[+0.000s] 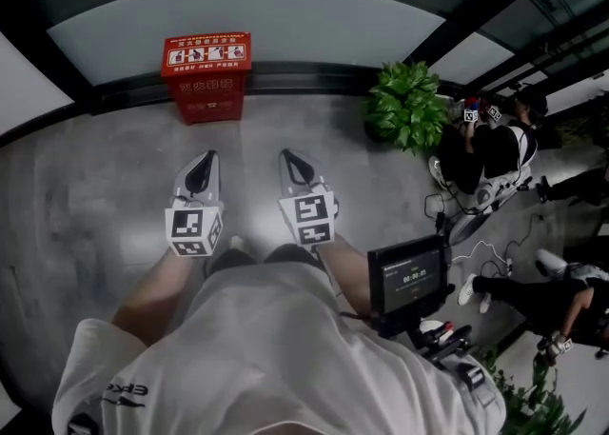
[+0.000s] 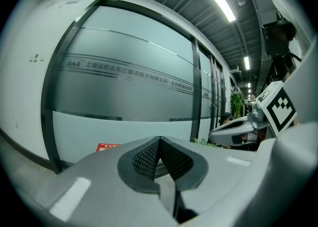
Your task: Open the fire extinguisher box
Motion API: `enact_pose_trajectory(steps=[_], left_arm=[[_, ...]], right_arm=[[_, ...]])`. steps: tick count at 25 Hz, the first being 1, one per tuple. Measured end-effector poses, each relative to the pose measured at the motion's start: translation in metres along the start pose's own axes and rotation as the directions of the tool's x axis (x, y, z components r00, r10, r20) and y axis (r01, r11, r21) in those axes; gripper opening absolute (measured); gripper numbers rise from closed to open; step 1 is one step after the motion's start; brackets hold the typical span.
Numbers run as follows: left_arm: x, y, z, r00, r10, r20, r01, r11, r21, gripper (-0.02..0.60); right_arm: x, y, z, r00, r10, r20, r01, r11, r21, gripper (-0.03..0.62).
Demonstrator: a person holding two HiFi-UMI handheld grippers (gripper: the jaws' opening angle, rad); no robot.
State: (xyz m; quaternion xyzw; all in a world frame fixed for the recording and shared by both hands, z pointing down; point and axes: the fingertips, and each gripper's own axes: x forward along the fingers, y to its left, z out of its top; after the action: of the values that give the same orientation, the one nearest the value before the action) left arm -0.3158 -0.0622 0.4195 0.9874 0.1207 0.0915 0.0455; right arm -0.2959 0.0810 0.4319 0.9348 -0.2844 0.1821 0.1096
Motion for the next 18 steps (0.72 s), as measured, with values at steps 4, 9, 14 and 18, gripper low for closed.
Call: enact_pose_trajectory(steps=[4, 9, 14, 18], left_arm=[[0.026, 0.012, -0.002, 1.000, 0.015, -0.016, -0.015, 1.000, -0.005, 0.003], [0.064, 0.026, -0.001, 0.997, 0.075, -0.028, -0.075, 0.997, 0.002, 0.003], [0.110, 0.028, -0.003, 0.981, 0.187, -0.054, -0.187, 0.982, 0.005, 0.003], [0.147, 0.025, -0.002, 0.960, 0.273, -0.067, -0.274, 0.962, 0.001, 0.003]], right_arm=[[0.028, -0.016, 0.004, 1.000, 0.007, -0.008, -0.007, 1.000, -0.010, 0.014], [0.073, -0.044, 0.013, 0.999, 0.050, 0.000, -0.050, 0.999, -0.016, 0.014], [0.115, -0.084, 0.017, 0.990, 0.143, 0.002, -0.143, 0.989, -0.037, 0.014], [0.147, -0.116, 0.022, 0.974, 0.225, -0.002, -0.225, 0.972, -0.066, 0.014]])
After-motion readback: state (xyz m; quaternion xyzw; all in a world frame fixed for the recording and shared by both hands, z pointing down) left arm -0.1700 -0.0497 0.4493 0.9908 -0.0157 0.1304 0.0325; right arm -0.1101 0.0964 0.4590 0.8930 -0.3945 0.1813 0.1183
